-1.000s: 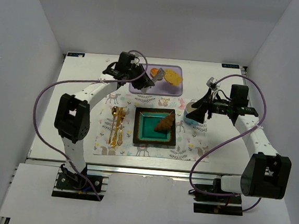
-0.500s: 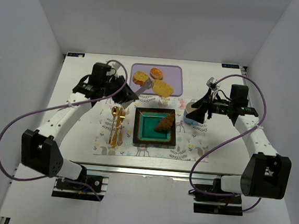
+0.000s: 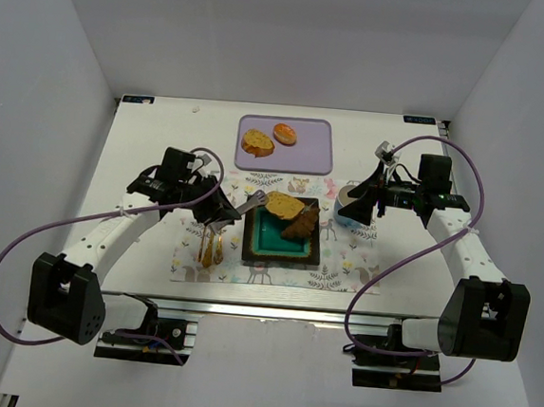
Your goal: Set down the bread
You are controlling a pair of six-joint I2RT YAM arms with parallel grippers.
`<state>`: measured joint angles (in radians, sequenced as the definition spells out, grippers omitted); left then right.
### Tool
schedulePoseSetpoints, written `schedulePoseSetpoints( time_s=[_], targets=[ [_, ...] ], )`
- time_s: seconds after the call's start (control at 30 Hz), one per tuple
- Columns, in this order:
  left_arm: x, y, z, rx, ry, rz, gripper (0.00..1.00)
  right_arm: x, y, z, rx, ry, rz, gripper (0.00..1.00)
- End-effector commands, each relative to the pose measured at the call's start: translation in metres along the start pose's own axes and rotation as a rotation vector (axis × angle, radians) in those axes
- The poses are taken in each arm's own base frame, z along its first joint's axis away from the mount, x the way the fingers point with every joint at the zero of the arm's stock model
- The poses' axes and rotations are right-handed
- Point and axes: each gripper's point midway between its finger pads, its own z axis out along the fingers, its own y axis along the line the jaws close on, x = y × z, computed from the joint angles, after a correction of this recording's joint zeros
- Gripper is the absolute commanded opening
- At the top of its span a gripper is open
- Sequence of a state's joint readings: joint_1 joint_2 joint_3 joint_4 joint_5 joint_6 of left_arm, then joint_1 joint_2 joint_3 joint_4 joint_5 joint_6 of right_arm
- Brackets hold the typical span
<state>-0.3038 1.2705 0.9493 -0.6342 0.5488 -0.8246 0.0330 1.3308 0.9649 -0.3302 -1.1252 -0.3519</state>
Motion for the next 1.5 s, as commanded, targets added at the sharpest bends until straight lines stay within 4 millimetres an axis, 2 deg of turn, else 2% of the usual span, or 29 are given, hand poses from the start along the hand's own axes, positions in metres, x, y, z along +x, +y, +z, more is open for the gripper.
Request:
schedulePoseSetpoints(
  time_s=[0.0, 0.1, 0.27, 0.4, 0.53, 0.63, 0.73, 0.77, 0.8, 1.0, 1.17, 1.27, 1.3, 1.33, 1.37, 1.4, 1.47],
  targets=[
    [0.004, -0.007, -0.011, 0.017, 0.012, 0.032, 0.39, -0.012, 0.003, -0.002, -0.015, -0.019, -0.039, 0.89],
    [0.005, -0.007, -0.013, 0.006, 0.009, 0.032, 0.47, -0.010, 0.003, -0.002, -0.015, -0.020, -0.036, 0.89],
    [-0.004, -0.014, -0.024, -0.014, -0.039, 0.046, 0.48, -0.010, 0.004, -0.002, -0.017, -0.019, -0.036, 0.89],
    [-0.018, -0.025, -0.041, -0.032, -0.115, 0.072, 0.49, -0.010, 0.004, -0.002, -0.018, -0.020, -0.039, 0.89],
    [-0.028, -0.028, -0.055, -0.060, -0.164, 0.086, 0.48, -0.011, 0.003, -0.002, -0.018, -0.020, -0.041, 0.89],
    [-0.035, -0.033, -0.066, -0.056, -0.202, 0.107, 0.40, -0.010, 0.003, -0.002, -0.019, -0.019, -0.041, 0.89],
    [-0.048, -0.028, -0.077, -0.096, -0.253, 0.136, 0.25, -0.011, 0.003, -0.002, -0.017, -0.018, -0.042, 0.89],
    [-0.053, -0.024, -0.079, -0.115, -0.272, 0.141, 0.17, -0.011, 0.003, -0.002, -0.017, -0.018, -0.044, 0.89],
    [-0.057, -0.021, -0.081, -0.130, -0.282, 0.146, 0.15, -0.011, 0.003, -0.002, -0.017, -0.018, -0.044, 0.89],
    [-0.090, -0.002, -0.101, -0.186, -0.372, 0.163, 0.09, -0.014, 0.002, -0.002, -0.017, -0.019, -0.053, 0.89],
    [-0.104, 0.006, -0.103, -0.192, -0.402, 0.164, 0.07, -0.015, 0.000, -0.002, -0.012, -0.018, -0.054, 0.90],
    [-0.115, 0.035, -0.114, -0.315, -0.444, 0.157, 0.04, -0.014, -0.001, -0.002, -0.007, -0.015, -0.058, 0.89],
    [-0.123, 0.059, -0.122, -0.427, -0.484, 0.151, 0.04, -0.012, -0.003, -0.002, 0.003, -0.010, -0.056, 0.89],
    [-0.126, 0.068, -0.124, -0.473, -0.501, 0.157, 0.03, -0.011, -0.005, -0.002, 0.010, -0.008, -0.053, 0.89],
    [-0.136, 0.089, -0.133, -0.532, -0.531, 0.122, 0.04, -0.010, -0.006, -0.001, 0.013, -0.007, -0.045, 0.89],
    [-0.144, 0.111, -0.134, -0.611, -0.567, 0.117, 0.05, -0.009, -0.007, 0.000, 0.011, -0.005, -0.039, 0.89],
    [-0.154, 0.134, -0.130, -0.667, -0.579, 0.136, 0.06, -0.009, -0.007, -0.001, 0.010, -0.002, -0.031, 0.89]
  ],
)
